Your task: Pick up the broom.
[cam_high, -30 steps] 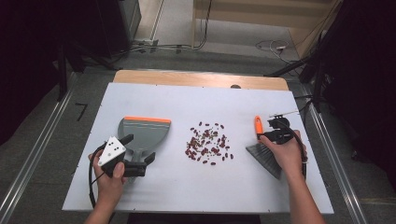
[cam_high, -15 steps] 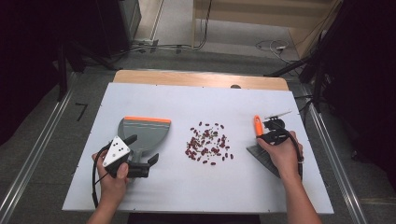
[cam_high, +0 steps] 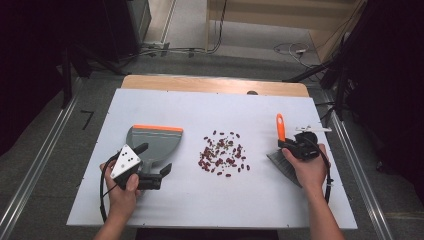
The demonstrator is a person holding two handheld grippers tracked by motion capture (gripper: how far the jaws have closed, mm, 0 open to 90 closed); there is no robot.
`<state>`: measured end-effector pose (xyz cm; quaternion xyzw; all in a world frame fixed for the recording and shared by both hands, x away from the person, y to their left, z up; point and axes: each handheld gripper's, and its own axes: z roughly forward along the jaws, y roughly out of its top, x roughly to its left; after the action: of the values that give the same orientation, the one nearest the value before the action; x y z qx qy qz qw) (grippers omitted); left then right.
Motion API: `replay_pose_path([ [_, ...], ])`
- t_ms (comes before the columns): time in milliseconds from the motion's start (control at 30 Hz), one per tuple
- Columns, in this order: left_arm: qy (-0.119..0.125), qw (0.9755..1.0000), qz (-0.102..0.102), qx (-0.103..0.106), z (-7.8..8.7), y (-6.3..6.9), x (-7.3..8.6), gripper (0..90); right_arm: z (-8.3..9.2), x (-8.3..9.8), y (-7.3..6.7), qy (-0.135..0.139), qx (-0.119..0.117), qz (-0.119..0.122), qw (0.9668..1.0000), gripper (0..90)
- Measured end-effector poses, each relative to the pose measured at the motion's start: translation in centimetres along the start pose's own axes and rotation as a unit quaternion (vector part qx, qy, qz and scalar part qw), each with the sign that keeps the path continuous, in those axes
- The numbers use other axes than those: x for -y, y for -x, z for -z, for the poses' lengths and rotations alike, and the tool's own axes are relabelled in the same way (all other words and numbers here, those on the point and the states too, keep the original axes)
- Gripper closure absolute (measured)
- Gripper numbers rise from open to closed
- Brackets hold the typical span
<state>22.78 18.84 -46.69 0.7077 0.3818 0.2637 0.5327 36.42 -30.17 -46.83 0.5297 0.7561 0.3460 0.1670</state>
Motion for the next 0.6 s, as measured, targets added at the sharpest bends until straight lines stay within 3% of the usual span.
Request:
replay_pose_path([
  [133, 0.006, 1.0000, -0.002, 0.000, 0.1, 0.1, -0.2, 0.0, 1.1, 0.4, 0.2, 0.059, -0.013, -0.011, 0.9981, 69.0],
  [233, 0.009, 0.9999, -0.004, 0.000, 0.1, 0.2, -0.5, 0.0, 2.0, 0.7, 0.3, 0.105, -0.023, -0.018, 0.9940, 69.2],
  [433, 0.016, 0.9998, -0.010, 0.005, -0.2, 0.7, -0.9, 0.0, 3.8, 0.8, 0.1, 0.185, -0.034, -0.024, 0.9819, 69.5],
  [600, 0.020, 0.9996, -0.018, 0.012, -0.5, 1.2, -1.4, 0.0, 5.1, 0.5, -0.4, 0.225, -0.039, -0.032, 0.9730, 69.6],
])
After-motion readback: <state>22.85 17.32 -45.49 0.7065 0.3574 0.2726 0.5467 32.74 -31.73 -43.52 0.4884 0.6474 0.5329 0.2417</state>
